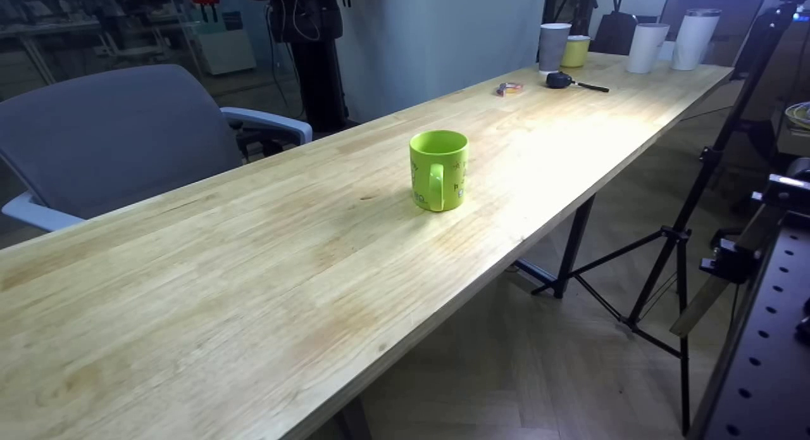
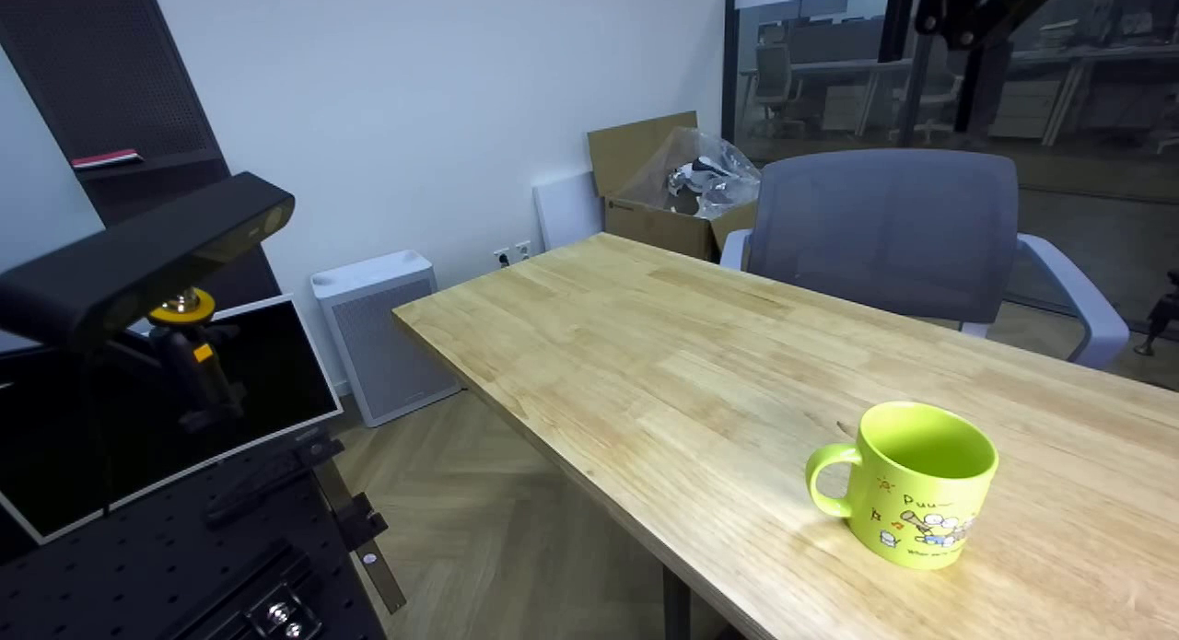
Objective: Pick up the cup and slightly move it to the left. Pick up the cup and move it forward. Pick up the cup and move it to the left.
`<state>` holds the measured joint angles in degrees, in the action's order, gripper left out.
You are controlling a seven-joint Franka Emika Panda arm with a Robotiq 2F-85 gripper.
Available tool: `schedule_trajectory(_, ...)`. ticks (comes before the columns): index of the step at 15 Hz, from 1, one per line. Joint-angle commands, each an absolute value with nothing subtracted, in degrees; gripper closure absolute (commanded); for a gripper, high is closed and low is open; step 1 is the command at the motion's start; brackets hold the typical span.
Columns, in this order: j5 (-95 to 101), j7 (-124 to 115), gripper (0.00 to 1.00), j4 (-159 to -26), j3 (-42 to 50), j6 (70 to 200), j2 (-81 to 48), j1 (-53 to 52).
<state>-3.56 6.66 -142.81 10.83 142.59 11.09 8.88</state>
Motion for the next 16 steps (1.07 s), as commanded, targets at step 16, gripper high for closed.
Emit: schedule_trajectory(16,-5.7,6.5,0.00,-131.5,10.1,143.5,-9.9,10.2)
